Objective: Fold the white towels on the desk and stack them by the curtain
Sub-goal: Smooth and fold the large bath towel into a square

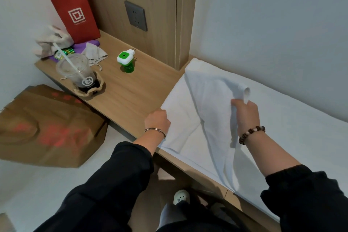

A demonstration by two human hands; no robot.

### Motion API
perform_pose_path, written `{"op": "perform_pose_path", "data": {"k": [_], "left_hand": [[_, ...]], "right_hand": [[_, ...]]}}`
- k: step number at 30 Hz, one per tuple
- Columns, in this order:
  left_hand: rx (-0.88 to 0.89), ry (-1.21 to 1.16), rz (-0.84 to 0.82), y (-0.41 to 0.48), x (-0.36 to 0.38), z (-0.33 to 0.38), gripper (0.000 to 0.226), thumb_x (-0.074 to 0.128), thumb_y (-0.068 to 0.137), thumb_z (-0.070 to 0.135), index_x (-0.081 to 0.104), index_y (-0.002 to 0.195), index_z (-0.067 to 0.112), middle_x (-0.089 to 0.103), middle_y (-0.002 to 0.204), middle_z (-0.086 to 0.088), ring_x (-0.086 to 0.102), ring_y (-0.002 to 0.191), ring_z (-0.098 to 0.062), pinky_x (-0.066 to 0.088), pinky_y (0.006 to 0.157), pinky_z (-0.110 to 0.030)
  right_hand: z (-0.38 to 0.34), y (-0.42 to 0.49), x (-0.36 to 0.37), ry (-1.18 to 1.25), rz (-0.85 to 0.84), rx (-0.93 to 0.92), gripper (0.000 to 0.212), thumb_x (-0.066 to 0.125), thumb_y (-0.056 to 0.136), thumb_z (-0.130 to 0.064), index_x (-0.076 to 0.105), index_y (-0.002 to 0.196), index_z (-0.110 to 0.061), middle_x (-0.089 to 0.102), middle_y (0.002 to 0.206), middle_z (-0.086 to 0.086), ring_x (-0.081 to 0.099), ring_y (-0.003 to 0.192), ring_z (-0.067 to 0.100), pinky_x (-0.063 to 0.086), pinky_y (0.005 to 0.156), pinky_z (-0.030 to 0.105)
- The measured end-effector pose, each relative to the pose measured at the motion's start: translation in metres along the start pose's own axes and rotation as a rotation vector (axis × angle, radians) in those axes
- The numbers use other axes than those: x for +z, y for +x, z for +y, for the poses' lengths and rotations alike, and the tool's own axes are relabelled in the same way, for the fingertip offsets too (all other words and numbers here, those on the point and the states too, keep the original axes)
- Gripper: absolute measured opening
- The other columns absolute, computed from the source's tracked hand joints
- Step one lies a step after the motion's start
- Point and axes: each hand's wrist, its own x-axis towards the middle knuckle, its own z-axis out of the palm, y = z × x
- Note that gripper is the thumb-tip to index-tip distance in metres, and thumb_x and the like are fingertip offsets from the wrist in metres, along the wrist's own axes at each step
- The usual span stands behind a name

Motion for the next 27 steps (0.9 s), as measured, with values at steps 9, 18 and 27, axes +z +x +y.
{"op": "perform_pose_path", "data": {"k": [9,18,27], "left_hand": [[0.054,0.036,0.050,0.013,-0.025,-0.013,0.010,0.045,0.082,0.008,0.050,0.078,0.016,0.052,0.079,-0.001,0.046,0.067,-0.020,0.034,0.055,-0.025],[-0.232,-0.387,-0.061,0.017,-0.011,-0.030,0.020,0.042,0.087,0.013,0.046,0.068,0.009,0.040,0.064,-0.001,0.036,0.054,-0.017,0.028,0.049,-0.025],[-0.088,-0.064,-0.146,0.035,-0.021,-0.018,0.015,0.059,0.086,0.033,0.059,0.088,0.018,0.059,0.086,-0.001,0.058,0.076,-0.021,0.046,0.062,-0.029]], "right_hand": [[-0.008,-0.006,-0.010,-0.043,0.069,-0.082,0.035,0.048,0.084,-0.006,0.028,0.058,-0.019,0.024,0.045,-0.010,0.018,0.034,0.004,0.016,0.033,0.016],[-0.011,-0.009,-0.012,-0.117,0.083,-0.079,0.037,0.043,0.089,-0.010,0.024,0.060,-0.019,0.020,0.053,-0.004,0.016,0.046,0.012,0.017,0.037,0.018],[-0.010,-0.013,0.004,-0.206,0.039,-0.110,0.036,0.042,0.085,-0.004,0.022,0.059,-0.019,0.020,0.053,-0.004,0.015,0.048,0.013,0.017,0.038,0.020]]}}
